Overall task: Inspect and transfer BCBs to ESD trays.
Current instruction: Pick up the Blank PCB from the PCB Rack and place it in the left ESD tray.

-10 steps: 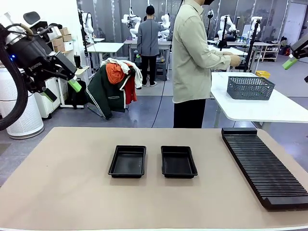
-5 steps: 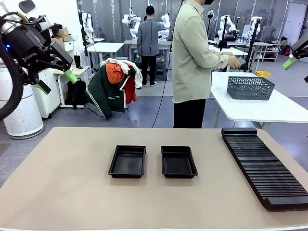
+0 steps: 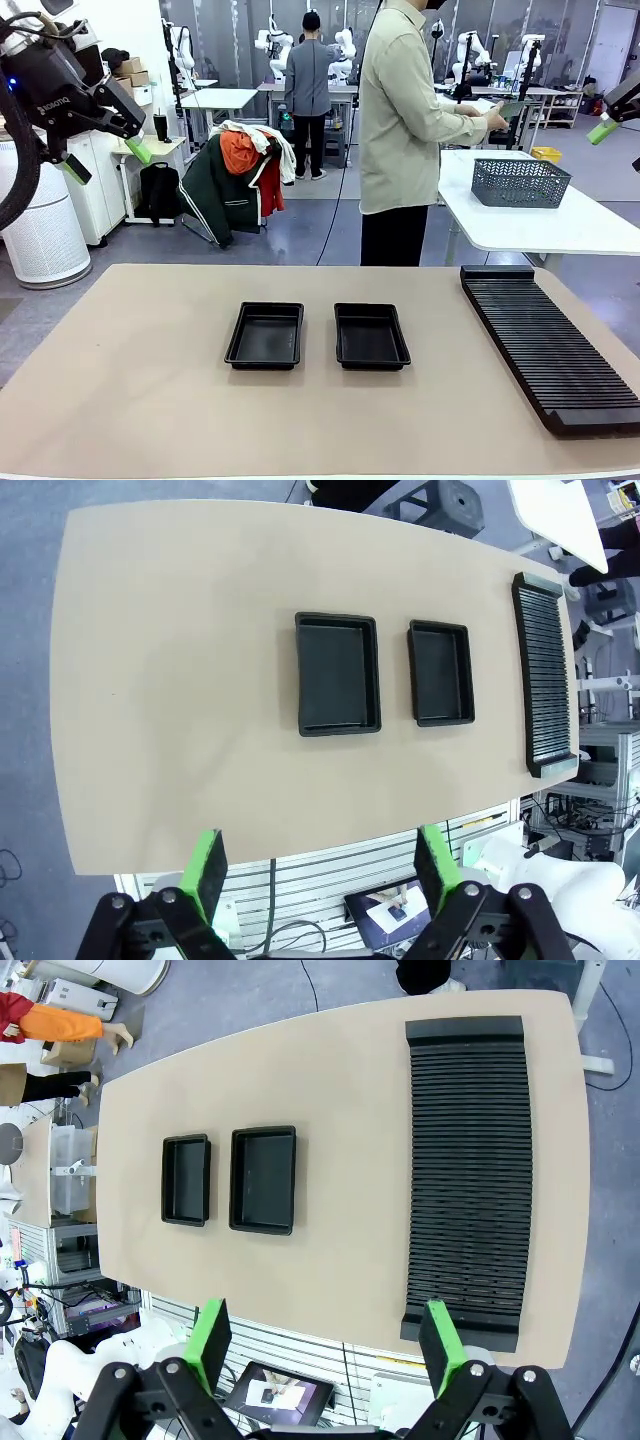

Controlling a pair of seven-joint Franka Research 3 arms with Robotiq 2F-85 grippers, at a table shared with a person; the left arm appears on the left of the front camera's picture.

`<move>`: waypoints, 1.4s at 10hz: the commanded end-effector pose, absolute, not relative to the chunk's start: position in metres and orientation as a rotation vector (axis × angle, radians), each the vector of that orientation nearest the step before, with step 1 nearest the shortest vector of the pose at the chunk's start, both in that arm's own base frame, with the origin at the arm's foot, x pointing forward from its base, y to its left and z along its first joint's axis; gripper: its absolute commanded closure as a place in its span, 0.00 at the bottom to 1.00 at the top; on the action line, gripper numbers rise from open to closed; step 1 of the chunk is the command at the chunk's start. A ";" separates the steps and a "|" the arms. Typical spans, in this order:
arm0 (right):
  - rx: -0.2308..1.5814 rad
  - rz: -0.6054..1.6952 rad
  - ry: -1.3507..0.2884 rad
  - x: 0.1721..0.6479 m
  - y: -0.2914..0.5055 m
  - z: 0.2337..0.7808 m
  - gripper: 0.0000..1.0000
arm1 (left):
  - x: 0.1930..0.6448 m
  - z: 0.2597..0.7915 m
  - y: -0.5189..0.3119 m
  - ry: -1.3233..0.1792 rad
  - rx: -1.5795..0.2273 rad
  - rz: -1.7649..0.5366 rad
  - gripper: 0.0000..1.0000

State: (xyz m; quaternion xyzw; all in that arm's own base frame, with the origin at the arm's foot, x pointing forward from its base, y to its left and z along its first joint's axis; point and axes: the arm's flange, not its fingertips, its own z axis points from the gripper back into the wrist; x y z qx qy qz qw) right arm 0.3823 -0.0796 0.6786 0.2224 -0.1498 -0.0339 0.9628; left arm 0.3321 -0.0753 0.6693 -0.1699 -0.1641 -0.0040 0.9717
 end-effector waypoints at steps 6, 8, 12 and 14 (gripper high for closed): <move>0.460 -0.064 -0.306 0.382 -0.079 0.679 0.00 | 0.337 0.681 -0.082 -0.329 -0.277 -0.034 0.00; 0.460 -0.064 -0.306 0.382 -0.079 0.679 0.00 | 0.340 0.681 -0.087 -0.330 -0.281 -0.067 0.00; 0.460 -0.064 -0.306 0.382 -0.079 0.679 0.00 | 0.340 0.679 -0.089 -0.336 -0.301 -0.048 0.00; 0.460 -0.064 -0.306 0.382 -0.079 0.679 0.00 | 0.340 0.679 -0.089 -0.336 -0.301 -0.048 0.00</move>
